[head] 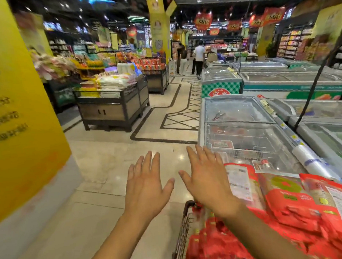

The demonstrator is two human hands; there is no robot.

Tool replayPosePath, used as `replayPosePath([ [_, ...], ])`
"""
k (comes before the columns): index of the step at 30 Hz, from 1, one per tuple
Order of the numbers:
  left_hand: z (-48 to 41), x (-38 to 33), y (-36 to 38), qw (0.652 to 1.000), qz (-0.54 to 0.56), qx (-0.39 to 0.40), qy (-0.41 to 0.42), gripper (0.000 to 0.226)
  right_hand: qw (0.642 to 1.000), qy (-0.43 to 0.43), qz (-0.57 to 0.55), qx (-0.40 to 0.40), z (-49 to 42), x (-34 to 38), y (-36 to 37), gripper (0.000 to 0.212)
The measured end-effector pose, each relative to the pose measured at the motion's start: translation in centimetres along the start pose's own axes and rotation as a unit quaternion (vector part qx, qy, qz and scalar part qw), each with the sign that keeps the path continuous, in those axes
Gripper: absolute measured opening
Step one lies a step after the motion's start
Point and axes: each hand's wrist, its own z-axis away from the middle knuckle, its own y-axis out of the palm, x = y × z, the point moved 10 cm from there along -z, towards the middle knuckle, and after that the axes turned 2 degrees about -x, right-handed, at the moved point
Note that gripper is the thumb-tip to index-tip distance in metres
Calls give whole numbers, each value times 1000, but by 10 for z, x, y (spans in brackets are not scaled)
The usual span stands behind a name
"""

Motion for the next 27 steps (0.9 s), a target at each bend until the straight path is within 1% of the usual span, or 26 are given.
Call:
replayPosePath([
  [5,49,104,-70,996,-41,-42,-66,84,996,-78,-32,-9,8,130,-7,75],
  [8,87,168,-116,989,-70,-68,-111,84,990,-131,-59,2,15,214,-4,73],
  [10,117,216,-144,980,-93,-75,-157,83,983,-170,-74,8,21,273,0,73],
  [14,192,301,-205,953,-122,-126,-246,83,957,-270,-105,31,49,397,6,73],
  [20,322,399,-275,892,-176,-141,-391,87,896,-417,-153,34,119,573,4,72],
  [23,391,435,-304,850,-218,-142,-457,83,857,-482,-177,45,166,653,3,74],
  [27,479,479,-337,787,-256,-156,-539,85,795,-567,-202,72,231,749,6,74],
])
